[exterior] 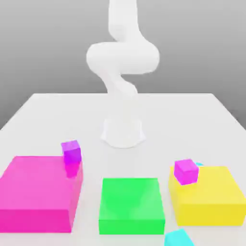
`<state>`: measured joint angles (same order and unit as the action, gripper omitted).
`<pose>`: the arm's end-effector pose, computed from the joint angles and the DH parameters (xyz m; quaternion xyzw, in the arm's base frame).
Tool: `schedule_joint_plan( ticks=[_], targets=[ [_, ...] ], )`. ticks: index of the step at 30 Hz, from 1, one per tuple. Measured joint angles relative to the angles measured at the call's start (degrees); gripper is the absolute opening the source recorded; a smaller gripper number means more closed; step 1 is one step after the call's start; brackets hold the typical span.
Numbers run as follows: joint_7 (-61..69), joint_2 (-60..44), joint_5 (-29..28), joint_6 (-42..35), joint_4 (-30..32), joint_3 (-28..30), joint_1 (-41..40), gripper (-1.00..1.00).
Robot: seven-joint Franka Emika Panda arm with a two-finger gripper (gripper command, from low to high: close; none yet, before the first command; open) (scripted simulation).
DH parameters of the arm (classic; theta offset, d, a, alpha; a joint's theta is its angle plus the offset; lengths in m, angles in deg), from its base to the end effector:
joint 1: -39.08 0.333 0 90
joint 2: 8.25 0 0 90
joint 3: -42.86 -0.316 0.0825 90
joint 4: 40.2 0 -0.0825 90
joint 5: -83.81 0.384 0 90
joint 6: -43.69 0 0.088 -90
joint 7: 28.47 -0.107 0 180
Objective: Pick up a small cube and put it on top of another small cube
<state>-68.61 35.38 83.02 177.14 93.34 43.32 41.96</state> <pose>0.3628 0.0140 0.6848 -0.8796 0.2978 -0.3468 0.1314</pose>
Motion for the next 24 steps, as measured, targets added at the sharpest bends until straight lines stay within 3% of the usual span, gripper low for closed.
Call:
schedule_joint_plan(
  ticks=[24],
  targets=[
    [56.8,-21.1,-4.6,16.0,16.9,5.7,26.0,0.0]
  ],
)
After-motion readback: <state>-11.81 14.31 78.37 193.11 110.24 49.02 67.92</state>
